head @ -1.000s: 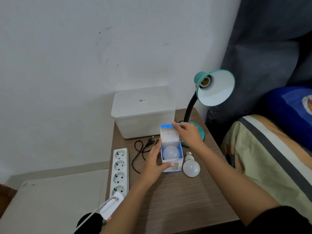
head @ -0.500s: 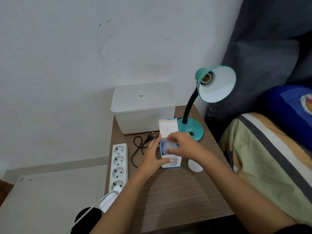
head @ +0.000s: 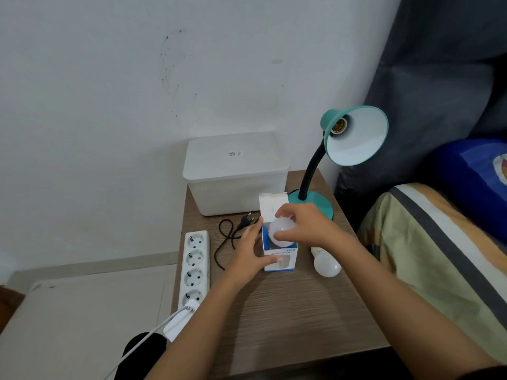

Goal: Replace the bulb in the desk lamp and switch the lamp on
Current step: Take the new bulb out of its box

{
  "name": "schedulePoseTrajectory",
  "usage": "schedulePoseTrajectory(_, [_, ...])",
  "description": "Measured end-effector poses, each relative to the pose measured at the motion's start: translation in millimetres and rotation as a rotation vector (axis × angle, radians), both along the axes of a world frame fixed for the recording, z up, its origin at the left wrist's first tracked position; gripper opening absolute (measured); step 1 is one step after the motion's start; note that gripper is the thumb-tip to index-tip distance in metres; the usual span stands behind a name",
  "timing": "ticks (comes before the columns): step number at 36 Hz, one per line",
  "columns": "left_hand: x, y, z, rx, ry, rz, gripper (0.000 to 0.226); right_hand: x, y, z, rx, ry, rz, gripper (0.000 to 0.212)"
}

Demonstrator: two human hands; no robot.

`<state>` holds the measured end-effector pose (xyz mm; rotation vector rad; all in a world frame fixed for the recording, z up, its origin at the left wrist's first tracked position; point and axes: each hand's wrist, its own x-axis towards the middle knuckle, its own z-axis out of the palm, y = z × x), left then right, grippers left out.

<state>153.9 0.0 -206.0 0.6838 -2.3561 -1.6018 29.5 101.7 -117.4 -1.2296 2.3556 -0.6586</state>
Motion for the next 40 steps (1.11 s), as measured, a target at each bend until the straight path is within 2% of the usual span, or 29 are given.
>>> schedulePoseTrajectory(3, [0,1,2,-0.018,-0.001,0.004,0.093,2,10,7,0.011,-0.065,0.049,0.048])
schedulePoseTrajectory(7, [-1,3,5,-0.022,-0.014,-0.001,0.092,7,17,1,0.056,-0.039,0.068,0.043])
schedulePoseTrajectory(13, [0,3,7,-0.044,-0.074,0.001,0.102,9,26,-3,0.061,-0.016,0.063,0.055])
schedulePoseTrajectory(25, [1,2,5,-0.099,-0.075,0.008,0.097,1,46,-16,0.055,-0.153,-0.165,0.048])
schedulePoseTrajectory(27, [2,2,6,-0.097,-0.067,0.006,0.096,-1,45,-23,0.001,-0.167,-0.200,0.041])
schedulePoseTrajectory(31, [2,3,3,-0.104,-0.037,0.014,0.091,-7,42,-31,-0.221,-0.316,-0.463,0.024])
schedulePoseTrajectory(36, [3,7,-2,-0.091,-0.004,0.039,0.089,-26,29,-38,-0.372,-0.498,-0.718,0.033])
schedulePoseTrajectory(38, [3,6,-4,-0.099,0.007,0.038,0.089,-32,20,-40,-0.402,-0.554,-0.760,0.037])
schedulePoseTrajectory(40, [3,5,-8,-0.099,0.016,0.046,0.089,-35,11,-39,-0.406,-0.613,-0.766,0.033])
